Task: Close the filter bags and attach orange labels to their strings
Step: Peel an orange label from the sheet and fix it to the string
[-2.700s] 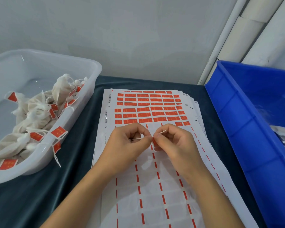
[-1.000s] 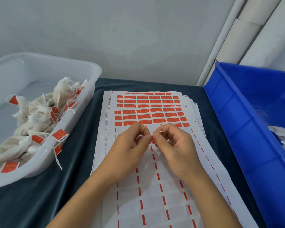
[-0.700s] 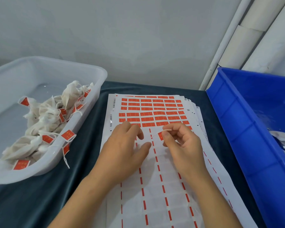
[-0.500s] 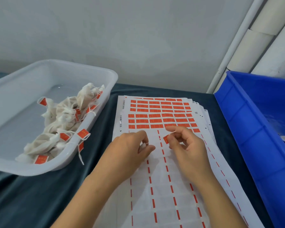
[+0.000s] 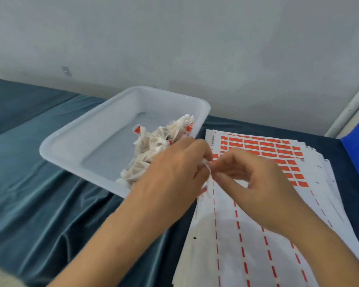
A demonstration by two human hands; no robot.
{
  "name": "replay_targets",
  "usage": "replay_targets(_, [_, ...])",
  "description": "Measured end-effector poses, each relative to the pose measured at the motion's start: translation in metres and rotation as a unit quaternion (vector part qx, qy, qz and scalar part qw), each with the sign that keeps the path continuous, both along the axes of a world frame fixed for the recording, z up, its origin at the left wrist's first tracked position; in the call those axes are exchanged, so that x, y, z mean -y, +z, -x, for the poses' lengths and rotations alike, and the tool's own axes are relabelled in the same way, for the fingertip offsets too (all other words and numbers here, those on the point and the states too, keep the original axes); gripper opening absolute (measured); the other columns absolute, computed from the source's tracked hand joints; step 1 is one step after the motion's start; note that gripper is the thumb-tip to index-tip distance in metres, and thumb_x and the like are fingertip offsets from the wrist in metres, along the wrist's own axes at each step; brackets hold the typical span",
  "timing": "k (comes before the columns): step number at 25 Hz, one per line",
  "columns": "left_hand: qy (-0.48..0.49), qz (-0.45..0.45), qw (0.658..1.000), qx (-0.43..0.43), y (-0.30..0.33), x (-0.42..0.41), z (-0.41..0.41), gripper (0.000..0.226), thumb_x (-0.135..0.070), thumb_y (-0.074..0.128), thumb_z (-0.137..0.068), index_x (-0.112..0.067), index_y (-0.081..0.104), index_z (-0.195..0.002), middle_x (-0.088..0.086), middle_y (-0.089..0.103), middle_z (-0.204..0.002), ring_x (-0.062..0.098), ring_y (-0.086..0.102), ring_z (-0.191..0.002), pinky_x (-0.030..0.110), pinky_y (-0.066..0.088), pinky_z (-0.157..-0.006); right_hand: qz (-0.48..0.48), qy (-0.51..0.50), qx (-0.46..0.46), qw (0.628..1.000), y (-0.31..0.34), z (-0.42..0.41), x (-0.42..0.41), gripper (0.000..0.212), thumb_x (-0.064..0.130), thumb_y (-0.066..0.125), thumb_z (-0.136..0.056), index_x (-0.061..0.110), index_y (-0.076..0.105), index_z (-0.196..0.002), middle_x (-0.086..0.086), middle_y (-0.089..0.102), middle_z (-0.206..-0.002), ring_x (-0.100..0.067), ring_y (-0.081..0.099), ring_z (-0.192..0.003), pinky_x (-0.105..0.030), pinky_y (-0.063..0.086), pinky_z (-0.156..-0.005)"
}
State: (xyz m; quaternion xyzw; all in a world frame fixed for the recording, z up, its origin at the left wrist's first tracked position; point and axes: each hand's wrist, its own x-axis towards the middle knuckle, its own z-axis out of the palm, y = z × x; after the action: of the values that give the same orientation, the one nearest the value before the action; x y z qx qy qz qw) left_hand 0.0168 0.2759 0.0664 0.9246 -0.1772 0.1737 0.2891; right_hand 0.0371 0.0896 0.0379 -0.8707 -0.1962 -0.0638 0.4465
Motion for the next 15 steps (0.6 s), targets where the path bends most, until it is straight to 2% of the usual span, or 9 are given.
replay_targets(2, [0.035,-0.014,0.998,0.041,0.01,-0.019,-0.005,0.015,-0.012,0.065,-0.095,-0.023,0.068,-0.105,-0.008,0.061,-0.098,0.015,0.057,-0.083,0.033,0.049,-0.072,-0.02,0.034,0.006,0.999,0.011,-0.014,-0.022,0.01,0.041,0.07,-0.096,0.047,0.066,-0.102,0.037,0.069,-0.104,0.014,0.066,-0.1,-0.003,0.051,-0.073])
replay_targets(4, [0.077,-0.025,0.995,0.056,0.015,-0.036,-0.019,0.018,-0.011,0.063,-0.097,-0.021,0.069,-0.11,-0.005,0.061,-0.099,0.021,0.06,-0.086,0.042,0.051,-0.075,-0.027,0.046,0.013,0.998,0.014,-0.031,-0.046,0.013,0.038,0.069,-0.098,0.046,0.065,-0.107,0.034,0.069,-0.111,0.014,0.065,-0.103,-0.006,0.049,-0.081])
replay_targets(7, [0.099,-0.047,0.992,0.056,0.015,-0.053,-0.051,0.021,-0.007,0.059,-0.098,-0.016,0.071,-0.114,-0.002,0.061,-0.1,0.022,0.061,-0.09,0.04,0.051,-0.08,0.014,0.027,0.014,0.999,0.009,-0.056,-0.072,0.021,0.037,0.063,-0.101,0.05,0.061,-0.118,0.031,0.065,-0.114,0.016,0.06,-0.09,-0.005,0.039,-0.07])
replay_targets(10, [0.08,-0.069,0.994,-0.005,0.0,-0.058,-0.075,0.019,-0.013,0.058,-0.1,-0.021,0.072,-0.111,-0.004,0.061,-0.1,0.019,0.063,-0.09,0.035,0.051,-0.08,0.084,0.012,0.006,0.996,-0.007,-0.072,-0.079,0.018,0.031,0.057,-0.105,0.042,0.06,-0.119,0.025,0.062,-0.103,0.005,0.062,-0.078,-0.01,0.041,-0.062])
replay_targets(12, [0.069,-0.093,0.992,-0.05,-0.015,-0.057,-0.081,0.017,-0.019,0.059,-0.099,-0.023,0.071,-0.11,-0.005,0.061,-0.101,0.019,0.062,-0.091,0.037,0.051,-0.079,0.103,-0.005,0.022,0.994,-0.019,-0.073,-0.077,0.014,0.03,0.058,-0.104,0.039,0.063,-0.114,0.019,0.064,-0.107,0.003,0.061,-0.08,-0.009,0.04,-0.065])
replay_targets(15, [0.063,-0.117,0.99,-0.039,-0.027,-0.053,-0.079,0.017,-0.024,0.057,-0.097,-0.027,0.069,-0.11,-0.007,0.058,-0.099,0.018,0.057,-0.092,0.037,0.049,-0.074,0.08,-0.021,0.044,0.996,-0.026,-0.072,-0.072,0.014,0.034,0.061,-0.102,0.04,0.065,-0.114,0.019,0.064,-0.119,0.005,0.057,-0.086,-0.004,0.037,-0.073])
